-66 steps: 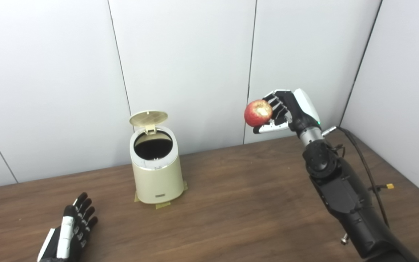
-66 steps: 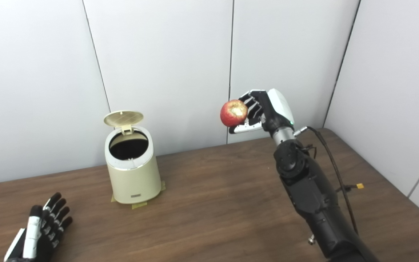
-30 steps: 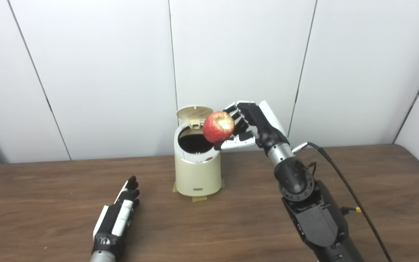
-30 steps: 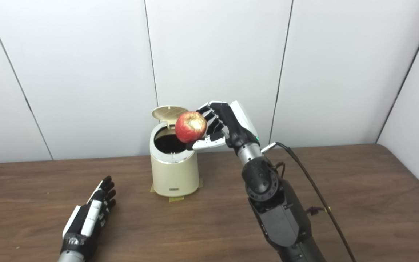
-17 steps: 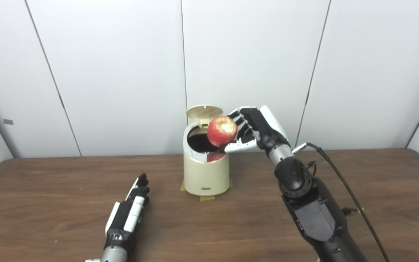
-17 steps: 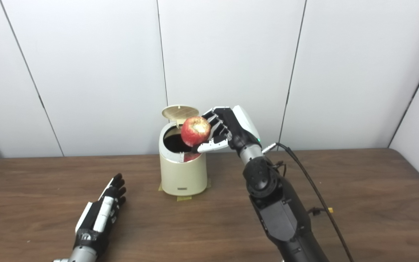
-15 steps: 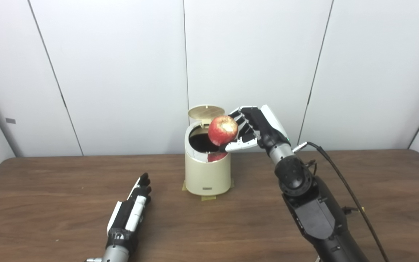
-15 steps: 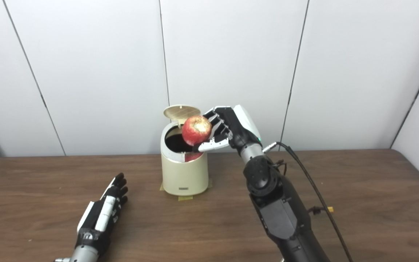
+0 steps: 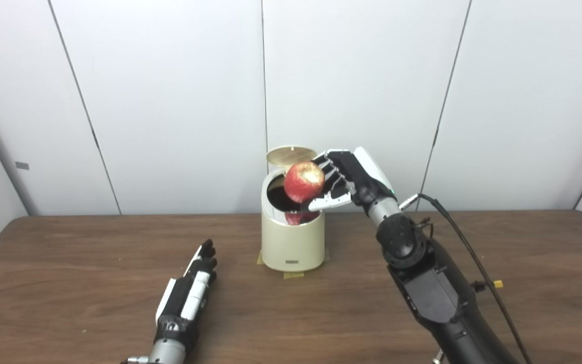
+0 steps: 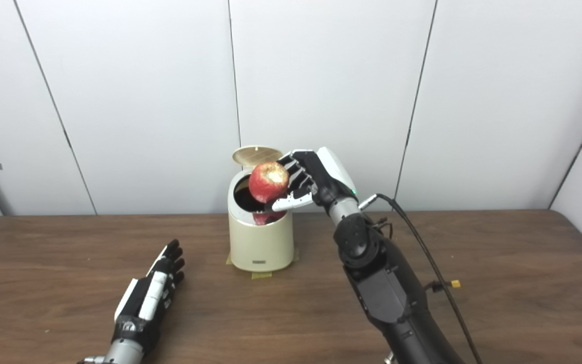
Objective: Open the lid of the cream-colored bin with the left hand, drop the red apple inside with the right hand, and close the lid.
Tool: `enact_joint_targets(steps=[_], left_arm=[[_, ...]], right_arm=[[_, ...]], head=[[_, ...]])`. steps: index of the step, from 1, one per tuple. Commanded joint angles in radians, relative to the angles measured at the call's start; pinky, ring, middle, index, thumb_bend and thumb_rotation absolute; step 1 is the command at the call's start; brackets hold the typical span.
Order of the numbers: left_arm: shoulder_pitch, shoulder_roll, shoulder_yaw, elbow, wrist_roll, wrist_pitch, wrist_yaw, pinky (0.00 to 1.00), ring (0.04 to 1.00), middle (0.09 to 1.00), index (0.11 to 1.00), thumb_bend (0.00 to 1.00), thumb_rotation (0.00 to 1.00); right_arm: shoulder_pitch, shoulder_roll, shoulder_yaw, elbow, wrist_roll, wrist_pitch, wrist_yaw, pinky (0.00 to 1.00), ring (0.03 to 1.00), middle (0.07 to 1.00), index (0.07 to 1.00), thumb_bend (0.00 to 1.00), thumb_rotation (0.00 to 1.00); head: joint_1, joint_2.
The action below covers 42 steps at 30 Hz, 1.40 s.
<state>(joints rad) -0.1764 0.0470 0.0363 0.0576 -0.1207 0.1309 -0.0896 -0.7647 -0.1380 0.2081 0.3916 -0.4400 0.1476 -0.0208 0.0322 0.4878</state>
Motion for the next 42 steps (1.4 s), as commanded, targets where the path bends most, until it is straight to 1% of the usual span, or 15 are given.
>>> enact_joint_targets(steps=[1,5,11,16,20,25,27,29,31,33,35,36,39,40,42], left_arm=[[-0.010,-0.008,-0.015,-0.022,-0.004,0.010,-0.010,1.00,1.000,1.000,1.000,1.00,0.80],[-0.012,-0.009,-0.012,-0.016,-0.015,0.006,-0.016,1.00,1.000,1.000,1.000,0.99,0.80],[-0.013,-0.006,-0.014,-0.015,-0.011,0.009,-0.015,1.00,1.000,1.000,1.000,0.99,0.81],[-0.013,-0.003,-0.014,-0.015,-0.011,0.005,-0.017,1.00,1.000,1.000,1.000,1.00,0.80],[-0.012,-0.004,-0.014,-0.013,-0.013,0.002,-0.019,1.00,1.000,1.000,1.000,1.00,0.80],[-0.009,-0.004,-0.015,-0.020,-0.015,0.007,-0.022,1.00,1.000,1.000,1.000,0.99,0.80],[-0.011,-0.001,-0.016,-0.018,-0.012,0.006,-0.022,1.00,1.000,1.000,1.000,0.99,0.80],[-0.013,0.002,-0.017,-0.015,-0.009,0.003,-0.022,1.00,1.000,1.000,1.000,0.99,0.81],[-0.014,0.002,-0.016,-0.012,-0.007,-0.002,-0.020,1.00,1.000,1.000,1.000,1.00,0.81],[-0.015,0.002,-0.015,-0.008,-0.005,-0.009,-0.018,1.00,1.000,1.000,1.000,1.00,0.81],[-0.016,0.004,-0.016,-0.006,-0.006,-0.013,-0.020,1.00,1.000,1.000,1.000,1.00,0.81],[-0.017,0.004,-0.015,-0.006,-0.007,-0.011,-0.021,1.00,1.000,1.000,1.000,0.99,0.82],[-0.017,0.008,-0.016,-0.011,-0.005,-0.001,-0.021,1.00,1.000,1.000,1.000,1.00,0.82],[-0.017,0.008,-0.016,-0.011,-0.007,0.000,-0.023,1.00,1.000,1.000,1.000,1.00,0.82],[-0.016,0.009,-0.016,-0.013,-0.011,0.002,-0.025,1.00,1.000,1.000,1.000,0.99,0.81]], right_arm=[[-0.062,-0.021,-0.001,-0.021,0.000,-0.045,0.005,0.33,0.460,0.601,0.671,0.97,0.15],[-0.055,-0.035,0.006,-0.037,0.002,-0.036,0.032,0.33,0.455,0.622,0.690,0.98,0.19],[-0.048,-0.045,0.008,-0.061,0.010,-0.029,0.075,0.31,0.429,0.605,0.688,0.98,0.19],[-0.041,-0.047,0.006,-0.065,0.012,-0.056,0.079,0.29,0.407,0.586,0.679,0.99,0.19],[-0.020,-0.044,-0.014,-0.100,0.031,-0.063,0.072,0.28,0.398,0.574,0.670,0.96,0.17],[0.021,-0.041,-0.075,-0.182,0.078,-0.092,0.041,0.27,0.384,0.558,0.668,0.92,0.20],[0.041,-0.039,-0.108,-0.218,0.104,-0.107,0.027,0.25,0.354,0.565,0.675,0.91,0.19],[0.061,-0.033,-0.143,-0.238,0.117,-0.154,-0.019,0.24,0.339,0.560,0.666,0.91,0.18],[0.082,-0.025,-0.182,-0.246,0.131,-0.213,-0.075,0.23,0.318,0.519,0.625,0.90,0.18],[0.110,-0.024,-0.213,-0.257,0.142,-0.258,-0.111,0.22,0.302,0.495,0.602,0.87,0.22],[0.145,-0.035,-0.238,-0.269,0.148,-0.289,-0.129,0.23,0.318,0.493,0.599,0.84,0.27],[0.171,-0.043,-0.248,-0.298,0.167,-0.263,-0.107,0.25,0.344,0.511,0.606,0.84,0.30],[0.257,-0.097,-0.242,-0.403,0.299,-0.153,0.056,0.38,0.532,0.699,0.744,0.80,0.46],[0.283,-0.111,-0.235,-0.428,0.335,-0.137,0.099,0.43,0.598,0.760,0.790,0.80,0.51],[0.331,-0.132,-0.218,-0.455,0.365,-0.151,0.149,0.48,0.641,0.817,0.836,0.83,0.58]], head=[[0.002,0.001],[0.003,0.002],[0.001,0.004],[0.001,0.005],[0.001,0.004],[0.001,0.004],[0.003,0.004],[0.002,0.002],[0.002,0.002],[0.001,0.000],[0.000,-0.001],[0.000,-0.001],[0.000,0.000],[0.001,0.000],[0.004,0.000]])
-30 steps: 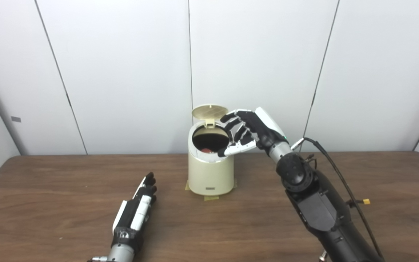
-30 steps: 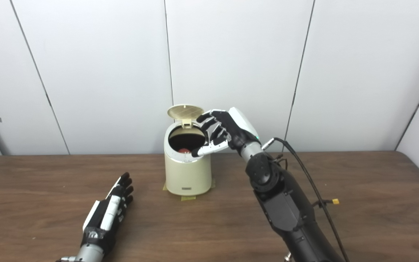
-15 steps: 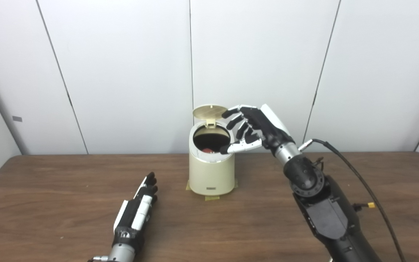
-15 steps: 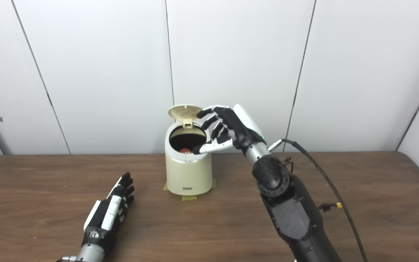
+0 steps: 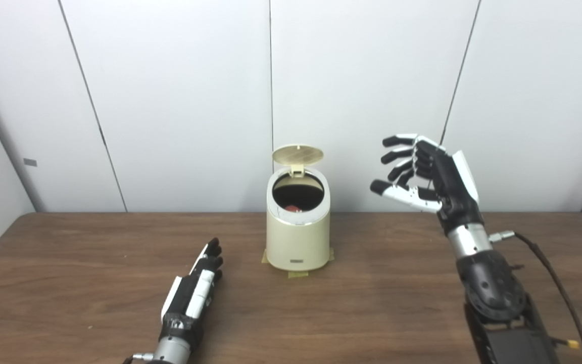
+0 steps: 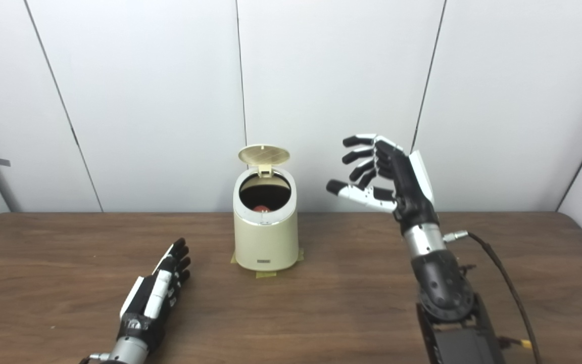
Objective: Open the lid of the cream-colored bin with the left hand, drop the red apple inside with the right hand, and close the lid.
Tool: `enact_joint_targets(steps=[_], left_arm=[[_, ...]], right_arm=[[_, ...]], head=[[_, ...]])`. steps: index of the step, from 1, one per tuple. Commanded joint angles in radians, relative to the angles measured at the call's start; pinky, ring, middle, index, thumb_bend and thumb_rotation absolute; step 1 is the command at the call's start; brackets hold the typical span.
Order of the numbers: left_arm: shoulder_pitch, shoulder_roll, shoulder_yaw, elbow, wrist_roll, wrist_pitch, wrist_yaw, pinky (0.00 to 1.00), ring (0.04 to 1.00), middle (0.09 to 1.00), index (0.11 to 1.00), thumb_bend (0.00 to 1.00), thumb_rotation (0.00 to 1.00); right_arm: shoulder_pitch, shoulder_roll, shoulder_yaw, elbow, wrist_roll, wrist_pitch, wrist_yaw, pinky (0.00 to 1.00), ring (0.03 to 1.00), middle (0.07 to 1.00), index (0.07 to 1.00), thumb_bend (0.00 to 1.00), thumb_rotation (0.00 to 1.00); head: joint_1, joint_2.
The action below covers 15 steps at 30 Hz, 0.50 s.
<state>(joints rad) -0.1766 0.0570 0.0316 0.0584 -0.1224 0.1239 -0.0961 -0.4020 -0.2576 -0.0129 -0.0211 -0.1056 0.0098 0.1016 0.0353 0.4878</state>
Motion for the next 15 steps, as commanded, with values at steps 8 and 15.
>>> enact_joint_targets(steps=[8,15], left_arm=[[-0.014,0.007,-0.014,-0.015,-0.012,0.009,-0.023,1.00,1.000,1.000,1.000,1.00,0.81],[-0.013,0.012,-0.009,0.004,-0.019,-0.024,-0.037,1.00,1.000,1.000,1.000,0.99,0.81]], right_arm=[[0.135,0.032,-0.021,-0.074,0.138,-0.108,0.041,0.58,0.725,0.876,0.879,0.83,0.63],[0.221,0.101,-0.067,-0.055,0.252,-0.168,0.042,0.66,0.771,0.896,0.886,0.84,0.59]], head=[[0.004,0.001],[0.008,0.001]])
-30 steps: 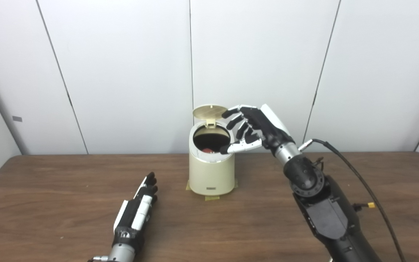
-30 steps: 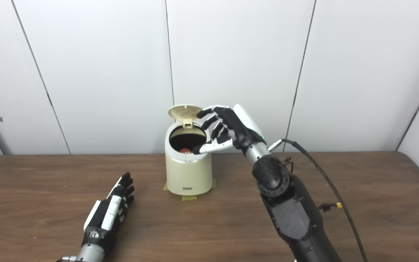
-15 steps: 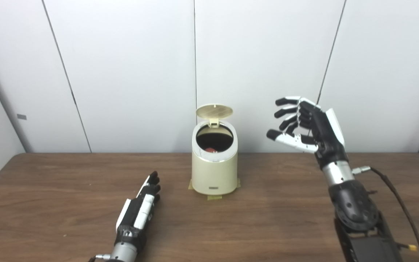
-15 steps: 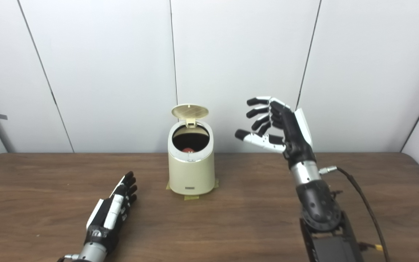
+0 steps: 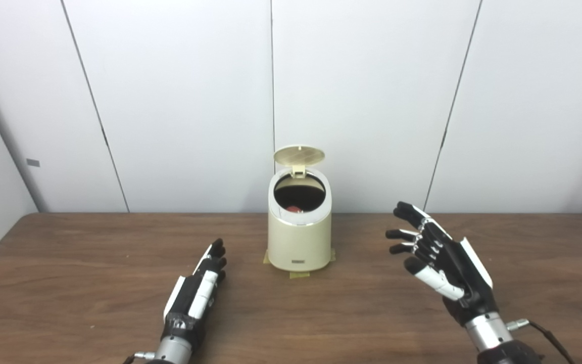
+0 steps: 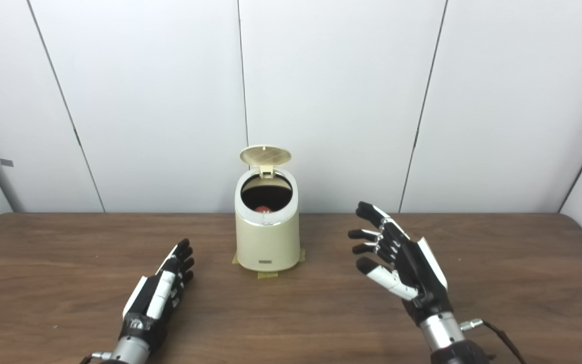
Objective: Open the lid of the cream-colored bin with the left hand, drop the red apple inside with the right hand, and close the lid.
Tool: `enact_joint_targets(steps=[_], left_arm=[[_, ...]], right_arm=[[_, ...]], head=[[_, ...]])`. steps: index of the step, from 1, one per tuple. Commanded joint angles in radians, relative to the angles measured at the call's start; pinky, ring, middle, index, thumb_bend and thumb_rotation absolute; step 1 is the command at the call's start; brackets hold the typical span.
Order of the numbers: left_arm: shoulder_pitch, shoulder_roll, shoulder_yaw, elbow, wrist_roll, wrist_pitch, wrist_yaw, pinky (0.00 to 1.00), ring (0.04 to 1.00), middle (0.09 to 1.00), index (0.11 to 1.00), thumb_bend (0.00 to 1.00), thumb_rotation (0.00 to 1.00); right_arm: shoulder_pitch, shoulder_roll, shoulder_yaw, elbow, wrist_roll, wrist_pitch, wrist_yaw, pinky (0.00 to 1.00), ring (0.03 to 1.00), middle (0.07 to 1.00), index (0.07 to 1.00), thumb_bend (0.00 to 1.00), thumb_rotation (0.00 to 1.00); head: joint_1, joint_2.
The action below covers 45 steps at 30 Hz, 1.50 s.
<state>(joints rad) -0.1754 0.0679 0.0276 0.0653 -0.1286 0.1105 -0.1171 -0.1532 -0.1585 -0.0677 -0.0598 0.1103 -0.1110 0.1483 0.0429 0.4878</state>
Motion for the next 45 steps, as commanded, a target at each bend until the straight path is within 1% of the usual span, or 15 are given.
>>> enact_joint_targets(steps=[1,5,8,11,15,18,21,23,25,27,30,33,36,42,45], left_arm=[[-0.014,0.001,-0.004,-0.001,-0.014,-0.014,-0.018,1.00,1.000,1.000,1.000,1.00,0.81],[-0.016,0.011,-0.007,-0.002,0.000,-0.041,-0.018,1.00,1.000,1.000,1.000,1.00,0.81],[-0.024,0.025,-0.015,-0.014,0.029,-0.075,-0.018,1.00,1.000,1.000,1.000,1.00,0.80],[-0.035,0.062,-0.044,-0.030,0.117,-0.139,-0.014,1.00,1.000,1.000,1.000,0.92,0.84],[-0.081,0.119,-0.075,-0.077,0.236,-0.150,0.000,1.00,1.000,1.000,1.000,0.91,0.84],[-0.118,0.155,-0.090,-0.105,0.296,-0.137,-0.008,1.00,1.000,1.000,1.000,0.92,0.84],[-0.171,0.187,-0.102,-0.129,0.352,-0.097,-0.013,1.00,1.000,1.000,1.000,0.90,0.81],[-0.209,0.200,-0.104,-0.135,0.363,-0.080,-0.023,1.00,1.000,1.000,1.000,0.90,0.80],[-0.248,0.214,-0.109,-0.132,0.368,-0.070,-0.039,0.95,1.000,1.000,1.000,0.90,0.80],[-0.293,0.225,-0.119,-0.122,0.387,-0.056,-0.055,0.96,1.000,1.000,1.000,0.92,0.80],[-0.355,0.232,-0.136,-0.098,0.416,-0.050,-0.065,0.99,1.000,1.000,1.000,0.97,0.78],[-0.416,0.234,-0.148,-0.069,0.418,-0.023,-0.092,1.00,1.000,1.000,1.000,0.95,0.75],[-0.466,0.228,-0.161,-0.029,0.419,-0.018,-0.107,1.00,1.000,1.000,1.000,0.94,0.73],[-0.573,0.229,-0.197,0.058,0.467,-0.022,-0.109,1.00,1.000,1.000,1.000,1.00,0.77],[-0.631,0.233,-0.216,0.099,0.485,-0.021,-0.127,1.00,1.000,1.000,1.000,0.99,0.75]], right_arm=[[-0.025,0.005,-0.015,-0.015,0.045,-0.050,-0.002,0.65,0.773,0.899,0.886,0.85,0.59],[-0.018,0.005,-0.018,0.003,0.056,-0.070,0.005,0.63,0.772,0.895,0.891,0.88,0.61],[-0.017,-0.002,-0.015,0.016,0.062,-0.084,0.015,0.61,0.775,0.893,0.895,0.86,0.60],[-0.017,-0.005,-0.013,0.025,0.059,-0.080,0.016,0.61,0.772,0.889,0.895,0.87,0.61],[-0.014,-0.001,-0.009,0.024,0.039,-0.065,0.005,0.60,0.767,0.885,0.891,0.90,0.62],[-0.014,0.000,-0.002,0.025,0.021,-0.065,0.001,0.60,0.760,0.884,0.893,0.89,0.62],[-0.016,0.004,0.005,0.028,0.005,-0.064,-0.004,0.60,0.747,0.878,0.888,0.87,0.62],[-0.017,0.004,0.009,0.032,-0.006,-0.067,-0.004,0.60,0.742,0.876,0.889,0.87,0.63],[-0.018,0.004,0.013,0.033,-0.016,-0.066,-0.006,0.60,0.742,0.875,0.892,0.87,0.64],[-0.018,0.004,0.017,0.032,-0.025,-0.062,-0.006,0.60,0.742,0.875,0.896,0.87,0.65],[-0.019,0.004,0.021,0.035,-0.034,-0.064,-0.007,0.59,0.743,0.875,0.896,0.87,0.65],[-0.019,0.005,0.023,0.033,-0.038,-0.061,-0.007,0.59,0.742,0.872,0.898,0.88,0.66],[-0.020,0.009,0.024,0.035,-0.020,-0.061,0.001,0.59,0.747,0.877,0.902,0.87,0.64],[-0.023,0.008,0.028,0.046,-0.018,-0.076,0.006,0.59,0.744,0.878,0.903,0.86,0.64],[-0.023,0.011,0.030,0.045,-0.014,-0.075,0.005,0.58,0.742,0.880,0.904,0.85,0.63]], head=[[0.000,0.001],[-0.008,0.003],[-0.005,0.003],[0.000,0.002],[0.004,-0.004],[0.005,-0.007],[0.009,-0.010],[0.011,-0.011],[0.009,-0.015],[0.008,-0.015],[0.009,-0.016],[0.011,-0.017],[0.007,-0.019],[0.005,-0.021],[0.001,-0.021]])
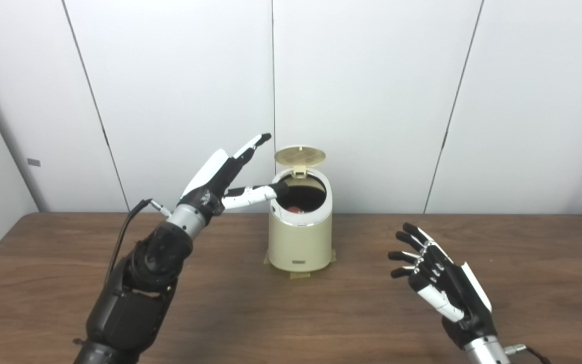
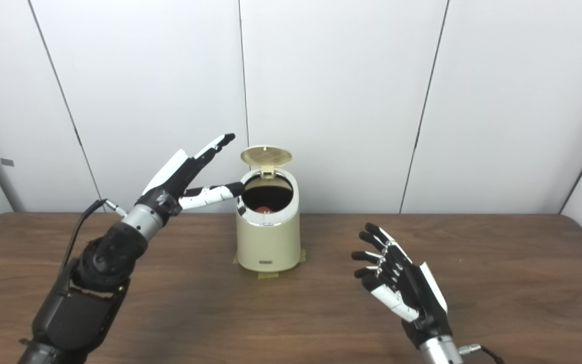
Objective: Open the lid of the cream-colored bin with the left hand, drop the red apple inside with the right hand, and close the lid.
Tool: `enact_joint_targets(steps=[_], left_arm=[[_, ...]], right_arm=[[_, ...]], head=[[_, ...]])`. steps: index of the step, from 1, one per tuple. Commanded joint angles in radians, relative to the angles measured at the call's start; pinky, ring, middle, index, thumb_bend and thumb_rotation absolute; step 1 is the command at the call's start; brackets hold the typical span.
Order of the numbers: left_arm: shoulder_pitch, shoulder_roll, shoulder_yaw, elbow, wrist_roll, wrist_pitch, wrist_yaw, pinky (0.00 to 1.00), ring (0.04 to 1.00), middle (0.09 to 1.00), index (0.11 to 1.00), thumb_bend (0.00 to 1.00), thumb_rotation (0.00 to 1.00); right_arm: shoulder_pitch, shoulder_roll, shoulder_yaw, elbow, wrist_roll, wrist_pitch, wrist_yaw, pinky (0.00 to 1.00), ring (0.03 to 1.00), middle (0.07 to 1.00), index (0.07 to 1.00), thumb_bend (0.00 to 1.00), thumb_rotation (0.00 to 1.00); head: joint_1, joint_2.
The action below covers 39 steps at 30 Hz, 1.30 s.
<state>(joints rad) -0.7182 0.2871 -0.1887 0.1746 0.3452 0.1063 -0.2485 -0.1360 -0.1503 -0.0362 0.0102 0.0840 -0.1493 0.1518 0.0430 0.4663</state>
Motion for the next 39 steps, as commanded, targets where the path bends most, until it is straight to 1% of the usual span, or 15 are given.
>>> enact_joint_targets(steps=[1,3,6,9,14,16,17,19,21,24,27,32,39], left_arm=[[-0.107,0.015,-0.003,0.006,0.012,-0.019,-0.002,1.00,1.000,1.000,1.000,0.99,0.74],[-0.139,0.019,-0.016,0.032,0.023,-0.026,-0.012,1.00,1.000,1.000,1.000,0.99,0.72],[-0.176,0.022,-0.037,0.058,0.047,-0.023,-0.019,1.00,1.000,1.000,1.000,0.97,0.73],[-0.205,0.021,-0.053,0.098,0.063,-0.044,-0.016,1.00,1.000,1.000,1.000,0.97,0.73],[-0.232,0.017,-0.070,0.167,0.080,-0.098,-0.003,1.00,1.000,1.000,1.000,0.97,0.75],[-0.237,0.017,-0.079,0.173,0.088,-0.091,-0.015,1.00,1.000,1.000,1.000,0.98,0.75],[-0.239,0.020,-0.086,0.174,0.098,-0.090,-0.022,0.99,1.000,1.000,1.000,0.98,0.75],[-0.244,0.032,-0.109,0.171,0.128,-0.091,-0.038,0.94,0.996,1.000,1.000,0.99,0.75],[-0.248,0.047,-0.134,0.170,0.155,-0.107,-0.054,0.91,0.985,0.998,1.000,1.00,0.75],[-0.251,0.070,-0.170,0.154,0.192,-0.120,-0.092,0.94,0.995,0.999,1.000,1.00,0.73],[-0.252,0.086,-0.190,0.139,0.213,-0.136,-0.118,0.98,1.000,1.000,1.000,1.00,0.73],[-0.246,0.096,-0.194,0.120,0.222,-0.161,-0.145,1.00,1.000,1.000,1.000,1.00,0.73],[-0.232,0.106,-0.184,0.055,0.212,-0.150,-0.195,0.98,1.000,1.000,1.000,1.00,0.71]], right_arm=[[-0.041,0.003,-0.001,-0.025,0.011,-0.036,0.000,0.58,0.741,0.880,0.903,0.85,0.63],[-0.042,0.004,0.000,-0.022,0.011,-0.040,0.000,0.58,0.740,0.881,0.902,0.85,0.63],[-0.042,0.006,0.002,-0.023,0.010,-0.040,0.000,0.58,0.735,0.881,0.899,0.84,0.62],[-0.042,0.005,0.005,-0.025,0.008,-0.038,0.003,0.59,0.734,0.883,0.900,0.85,0.62],[-0.037,0.006,0.010,-0.036,0.003,-0.028,0.000,0.61,0.738,0.887,0.902,0.86,0.62],[-0.036,0.006,0.012,-0.040,-0.003,-0.025,-0.003,0.62,0.740,0.888,0.903,0.86,0.62],[-0.035,0.007,0.013,-0.043,-0.009,-0.021,-0.006,0.62,0.740,0.888,0.902,0.87,0.63],[-0.032,0.008,0.016,-0.057,-0.013,-0.003,-0.006,0.62,0.736,0.886,0.900,0.89,0.63],[-0.030,0.010,0.020,-0.068,-0.009,0.008,-0.004,0.62,0.733,0.889,0.898,0.89,0.61],[-0.029,0.013,0.022,-0.072,-0.008,0.011,-0.003,0.60,0.721,0.893,0.898,0.90,0.61],[-0.031,0.013,0.023,-0.070,-0.006,0.010,-0.002,0.58,0.706,0.891,0.897,0.90,0.61],[-0.032,0.014,0.025,-0.074,-0.003,0.014,0.001,0.55,0.697,0.892,0.902,0.89,0.61],[-0.034,0.017,0.027,-0.067,-0.001,0.010,0.000,0.55,0.690,0.893,0.903,0.88,0.60]], head=[[0.001,0.000],[-0.001,-0.001],[-0.003,-0.003],[-0.008,-0.003],[-0.012,-0.002],[-0.016,-0.003],[-0.019,-0.002],[-0.021,0.000],[-0.023,0.001],[-0.022,0.000],[-0.022,0.000],[-0.021,0.000],[-0.024,0.006]])
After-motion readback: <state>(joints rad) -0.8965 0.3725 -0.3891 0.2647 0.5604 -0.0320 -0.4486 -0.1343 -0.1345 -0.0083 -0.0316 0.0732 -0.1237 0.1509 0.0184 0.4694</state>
